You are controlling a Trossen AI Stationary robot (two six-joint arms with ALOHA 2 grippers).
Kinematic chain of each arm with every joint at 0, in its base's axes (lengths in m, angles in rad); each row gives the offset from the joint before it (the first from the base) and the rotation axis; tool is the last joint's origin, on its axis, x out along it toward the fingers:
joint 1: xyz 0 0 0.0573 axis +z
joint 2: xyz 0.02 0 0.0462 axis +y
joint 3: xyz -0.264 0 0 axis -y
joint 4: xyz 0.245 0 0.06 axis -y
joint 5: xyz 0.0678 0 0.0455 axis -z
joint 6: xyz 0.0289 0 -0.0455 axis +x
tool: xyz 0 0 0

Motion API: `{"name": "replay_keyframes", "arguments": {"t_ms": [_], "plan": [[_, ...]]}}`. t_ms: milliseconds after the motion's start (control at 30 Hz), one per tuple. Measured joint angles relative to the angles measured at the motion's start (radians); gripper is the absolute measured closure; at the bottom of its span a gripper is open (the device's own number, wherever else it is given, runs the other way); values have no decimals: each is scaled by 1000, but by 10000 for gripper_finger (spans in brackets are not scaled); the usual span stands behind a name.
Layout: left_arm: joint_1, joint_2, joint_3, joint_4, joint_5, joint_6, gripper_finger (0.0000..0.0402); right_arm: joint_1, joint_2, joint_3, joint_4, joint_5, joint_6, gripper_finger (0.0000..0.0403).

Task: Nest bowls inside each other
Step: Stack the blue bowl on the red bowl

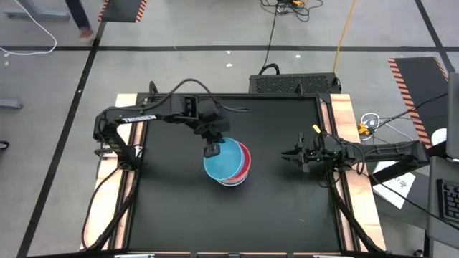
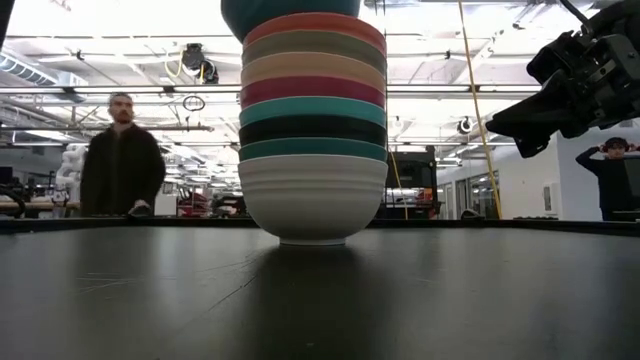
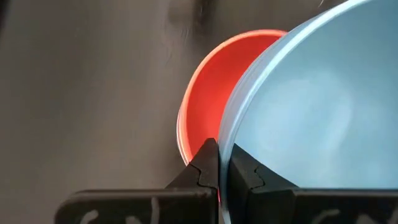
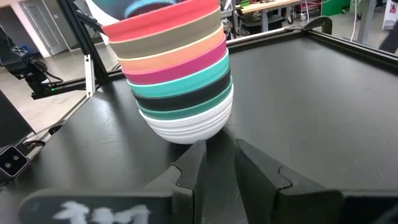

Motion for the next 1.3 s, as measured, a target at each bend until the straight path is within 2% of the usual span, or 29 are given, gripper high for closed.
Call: {"name": "replay_keyframes", "arguments": {"t_ms": [333,433,667,800,900,1300], "plan": [[21,15,32,-93,-16,0,397,0,0,0,3,0,-16,330],[21,58,135,-163,-37,5,397,0,0,0,3,0,-26,330],[3,243,425,-342,-46,37,397,0,0,0,6,0,-26,330],[16,345,514,-456,-44,26,397,0,1,0,0,-2,-26,330],[22,376,530,-475,-29,21,397,0,0,0,-3,-4,-26,330],[1,374,529,-476,24,-31,397,0,1,0,-17,-5,-34,330]]}}
